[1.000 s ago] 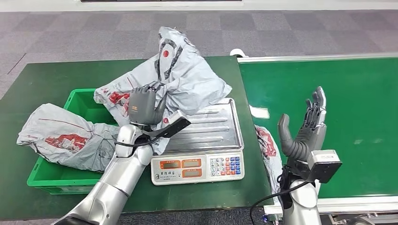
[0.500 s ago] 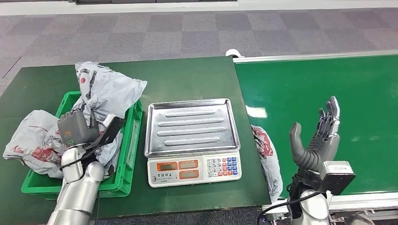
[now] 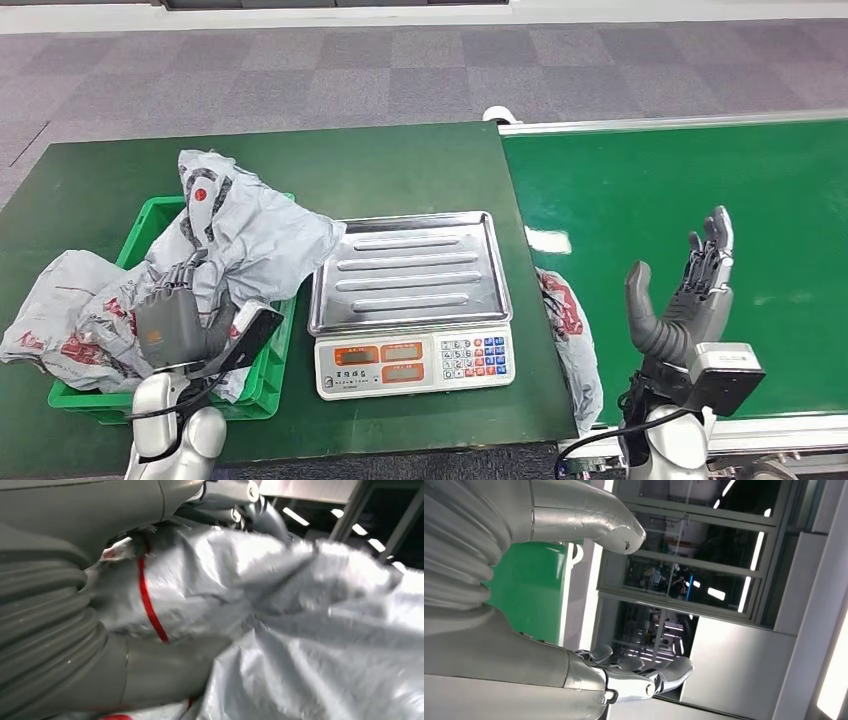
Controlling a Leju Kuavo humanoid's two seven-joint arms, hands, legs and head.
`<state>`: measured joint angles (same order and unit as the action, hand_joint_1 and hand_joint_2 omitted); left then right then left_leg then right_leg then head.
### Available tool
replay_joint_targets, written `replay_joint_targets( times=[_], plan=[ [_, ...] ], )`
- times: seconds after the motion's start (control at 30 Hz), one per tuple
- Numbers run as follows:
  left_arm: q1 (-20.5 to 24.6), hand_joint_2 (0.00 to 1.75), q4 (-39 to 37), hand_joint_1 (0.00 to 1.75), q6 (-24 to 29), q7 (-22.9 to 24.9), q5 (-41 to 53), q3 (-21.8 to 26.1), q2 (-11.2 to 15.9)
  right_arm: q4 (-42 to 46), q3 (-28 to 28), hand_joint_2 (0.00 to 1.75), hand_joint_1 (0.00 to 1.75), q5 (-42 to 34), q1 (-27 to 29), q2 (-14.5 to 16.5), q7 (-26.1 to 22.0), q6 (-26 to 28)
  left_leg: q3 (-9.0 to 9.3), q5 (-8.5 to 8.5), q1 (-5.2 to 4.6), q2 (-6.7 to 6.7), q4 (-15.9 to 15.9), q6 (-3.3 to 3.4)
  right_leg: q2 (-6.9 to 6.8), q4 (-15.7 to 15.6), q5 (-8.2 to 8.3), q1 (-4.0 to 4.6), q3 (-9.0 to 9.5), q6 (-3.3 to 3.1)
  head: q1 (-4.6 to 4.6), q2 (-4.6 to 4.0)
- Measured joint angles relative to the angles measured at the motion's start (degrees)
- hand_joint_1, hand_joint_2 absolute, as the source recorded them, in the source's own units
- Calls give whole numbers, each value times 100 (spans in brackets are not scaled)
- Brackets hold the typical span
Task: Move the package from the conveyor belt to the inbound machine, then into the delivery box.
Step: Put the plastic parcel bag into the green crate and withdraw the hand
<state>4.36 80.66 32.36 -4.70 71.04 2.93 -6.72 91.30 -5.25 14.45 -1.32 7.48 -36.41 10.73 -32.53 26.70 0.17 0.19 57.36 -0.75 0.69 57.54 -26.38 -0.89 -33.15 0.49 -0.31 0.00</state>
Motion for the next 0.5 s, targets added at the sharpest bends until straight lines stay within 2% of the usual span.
replay_joint_targets(
  times=[0.23,0.43,0.5],
  plan=[
    [-125,175,400,0,386,-185,-695,-293,-19,73,-6,175,0,33,63,25,29,-20,-8,1,0,-5,0,0,-6,0,-1,-1,-5,0,1,0],
    [-134,175,516,0,468,-270,-837,-388,-19,102,-6,175,0,39,75,28,28,-25,-8,0,0,-5,0,0,-9,0,-1,-1,-6,0,1,0],
    [-135,175,544,0,567,-428,-1029,-388,-27,104,-6,175,0,39,75,29,28,-18,-8,0,1,-4,0,0,-10,0,0,-1,-6,0,1,0]
  ],
)
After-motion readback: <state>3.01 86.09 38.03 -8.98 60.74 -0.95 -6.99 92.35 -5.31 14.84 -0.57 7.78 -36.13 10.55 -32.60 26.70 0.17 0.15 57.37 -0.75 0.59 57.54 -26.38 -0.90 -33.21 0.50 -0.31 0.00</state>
